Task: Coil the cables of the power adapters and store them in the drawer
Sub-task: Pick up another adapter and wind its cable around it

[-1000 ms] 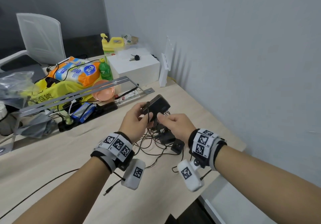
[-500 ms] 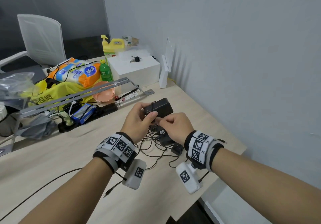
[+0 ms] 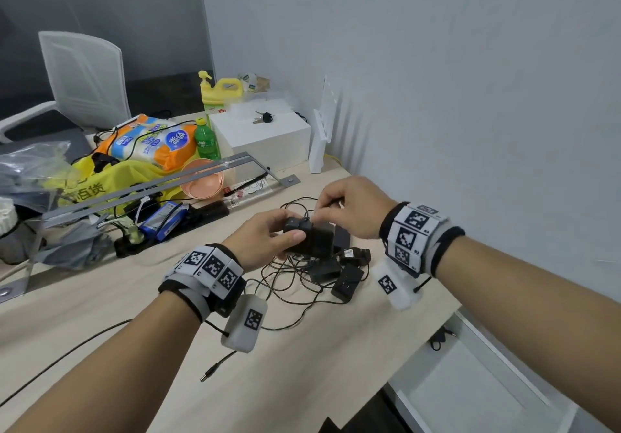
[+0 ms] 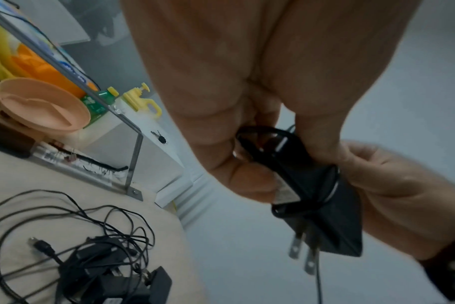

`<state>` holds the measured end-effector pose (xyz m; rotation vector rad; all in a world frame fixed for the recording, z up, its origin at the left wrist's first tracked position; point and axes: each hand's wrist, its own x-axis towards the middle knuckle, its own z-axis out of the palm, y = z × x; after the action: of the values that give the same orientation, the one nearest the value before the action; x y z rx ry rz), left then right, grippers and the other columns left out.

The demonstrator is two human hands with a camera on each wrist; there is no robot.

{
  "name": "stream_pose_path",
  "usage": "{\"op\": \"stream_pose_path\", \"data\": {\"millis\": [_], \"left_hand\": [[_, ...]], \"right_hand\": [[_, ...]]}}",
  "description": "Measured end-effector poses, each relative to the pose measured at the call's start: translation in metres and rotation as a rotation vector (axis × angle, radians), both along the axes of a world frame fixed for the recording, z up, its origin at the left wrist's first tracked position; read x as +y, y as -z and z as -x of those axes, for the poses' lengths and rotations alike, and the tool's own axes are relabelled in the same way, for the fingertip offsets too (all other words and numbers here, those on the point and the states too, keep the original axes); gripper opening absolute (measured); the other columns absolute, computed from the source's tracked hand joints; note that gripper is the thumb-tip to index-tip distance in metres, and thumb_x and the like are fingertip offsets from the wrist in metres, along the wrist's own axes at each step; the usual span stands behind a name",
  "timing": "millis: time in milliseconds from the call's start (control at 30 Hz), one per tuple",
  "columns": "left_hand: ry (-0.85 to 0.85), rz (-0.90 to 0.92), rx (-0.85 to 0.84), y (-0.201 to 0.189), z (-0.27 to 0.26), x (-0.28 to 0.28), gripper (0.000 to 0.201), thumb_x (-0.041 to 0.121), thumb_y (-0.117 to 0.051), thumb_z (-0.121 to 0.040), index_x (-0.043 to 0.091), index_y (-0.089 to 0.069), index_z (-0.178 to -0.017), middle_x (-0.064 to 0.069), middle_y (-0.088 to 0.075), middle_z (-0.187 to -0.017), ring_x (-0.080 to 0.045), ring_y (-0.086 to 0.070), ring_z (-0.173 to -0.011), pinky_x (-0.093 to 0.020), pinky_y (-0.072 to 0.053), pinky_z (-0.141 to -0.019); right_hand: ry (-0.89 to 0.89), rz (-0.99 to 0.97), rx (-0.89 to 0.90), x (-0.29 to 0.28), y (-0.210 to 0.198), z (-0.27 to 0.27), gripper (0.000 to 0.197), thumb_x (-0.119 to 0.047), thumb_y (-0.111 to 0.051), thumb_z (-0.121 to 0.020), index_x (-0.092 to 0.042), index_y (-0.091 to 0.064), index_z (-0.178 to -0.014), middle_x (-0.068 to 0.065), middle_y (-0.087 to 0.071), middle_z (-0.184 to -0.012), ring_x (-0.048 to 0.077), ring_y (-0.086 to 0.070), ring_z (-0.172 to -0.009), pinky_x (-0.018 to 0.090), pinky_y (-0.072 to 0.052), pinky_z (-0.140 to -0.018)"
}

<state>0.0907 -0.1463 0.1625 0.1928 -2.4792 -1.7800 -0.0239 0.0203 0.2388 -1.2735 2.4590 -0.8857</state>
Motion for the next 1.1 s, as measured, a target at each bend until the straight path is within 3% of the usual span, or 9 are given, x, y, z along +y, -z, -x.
{"op": "stream_pose_path", "data": {"millis": [100,267,400,467,567,767,833,967,1100], "left_hand": [[0.043,-0.137,-0.032,-0.002,-0.004,0.003,0.027,0.036,-0.062,-0.081,0.021,-0.057,-0.104,-0.009,-0.065,-0.086,-0.024,-0.061,-0.071,-0.032,-0.049,-0.060],[0.070,-0.086,-0.034,-0.004,-0.006,0.008,0.021,0.030,-0.064,-0.085,0.018,-0.055,-0.099,-0.004,-0.062,-0.076,-0.013,-0.059,-0.059,-0.029,-0.048,-0.057],[0.042,-0.300,-0.049,-0.005,-0.009,0.011,0.032,0.025,-0.067,-0.082,0.005,-0.051,-0.103,-0.013,-0.063,-0.082,-0.017,-0.064,-0.061,-0.023,-0.051,-0.056],[0.023,-0.406,-0.042,-0.006,-0.008,0.013,0.029,0.020,-0.064,-0.082,0.004,-0.052,-0.103,-0.016,-0.064,-0.088,-0.019,-0.067,-0.067,-0.024,-0.054,-0.059],[-0.005,-0.544,-0.004,-0.009,-0.008,0.015,0.026,0.015,-0.066,-0.085,0.003,-0.052,-0.104,-0.016,-0.064,-0.096,-0.022,-0.067,-0.080,-0.028,-0.057,-0.065],[-0.104,-0.943,0.118,-0.021,-0.004,0.017,0.037,0.006,-0.058,-0.088,-0.004,-0.048,-0.121,-0.024,-0.057,-0.118,-0.028,-0.065,-0.099,-0.032,-0.059,-0.072],[-0.211,-0.979,0.142,-0.021,0.002,0.016,0.024,0.000,-0.052,-0.092,-0.002,-0.050,-0.116,-0.028,-0.054,-0.125,-0.031,-0.064,-0.100,-0.032,-0.059,-0.072],[-0.363,-0.941,0.141,-0.013,0.007,0.016,0.022,0.000,-0.054,-0.092,-0.003,-0.052,-0.113,-0.030,-0.058,-0.121,-0.041,-0.064,-0.105,-0.029,-0.058,-0.069],[-0.508,-0.770,0.179,-0.011,0.010,0.020,0.018,0.000,-0.061,-0.089,-0.001,-0.054,-0.105,-0.022,-0.064,-0.108,-0.026,-0.070,-0.089,-0.031,-0.059,-0.069]], "right_hand": [[0.052,0.126,-0.158,-0.003,0.009,0.001,0.010,-0.025,-0.078,-0.078,-0.020,-0.073,-0.071,-0.006,-0.069,-0.069,0.003,-0.060,-0.065,0.023,-0.052,-0.069],[0.034,0.127,-0.291,-0.007,0.016,-0.004,0.012,-0.025,-0.079,-0.077,-0.016,-0.074,-0.071,-0.004,-0.071,-0.068,0.005,-0.062,-0.063,0.028,-0.054,-0.070],[0.069,0.148,-0.302,-0.011,0.016,-0.005,0.015,-0.024,-0.078,-0.079,-0.011,-0.074,-0.073,0.005,-0.073,-0.074,0.008,-0.061,-0.065,0.032,-0.055,-0.071],[0.081,0.138,-0.334,-0.013,0.015,-0.005,0.015,-0.024,-0.076,-0.081,-0.012,-0.073,-0.072,0.008,-0.070,-0.069,0.009,-0.057,-0.061,0.030,-0.051,-0.063],[0.139,0.163,-0.522,-0.012,0.016,0.002,0.022,-0.020,-0.070,-0.087,-0.015,-0.066,-0.066,-0.003,-0.054,-0.052,0.009,-0.041,-0.045,0.023,-0.035,-0.045],[0.186,0.282,-0.874,-0.013,0.036,0.001,0.009,-0.007,-0.051,-0.097,-0.004,-0.059,-0.093,-0.001,-0.047,-0.054,0.010,-0.029,-0.047,0.023,-0.024,-0.046],[0.221,0.278,-0.821,-0.015,0.044,-0.008,0.012,-0.009,-0.052,-0.098,-0.006,-0.061,-0.091,-0.001,-0.049,-0.056,0.009,-0.029,-0.044,0.024,-0.023,-0.045],[0.257,0.119,-0.458,-0.019,0.049,-0.025,0.024,-0.017,-0.056,-0.094,-0.017,-0.064,-0.071,-0.005,-0.056,-0.058,0.010,-0.042,-0.045,0.022,-0.035,-0.048],[0.281,0.058,-0.346,-0.018,0.051,-0.031,0.037,-0.026,-0.056,-0.094,-0.021,-0.061,-0.058,-0.008,-0.059,-0.054,0.005,-0.050,-0.047,0.023,-0.040,-0.056]]}}
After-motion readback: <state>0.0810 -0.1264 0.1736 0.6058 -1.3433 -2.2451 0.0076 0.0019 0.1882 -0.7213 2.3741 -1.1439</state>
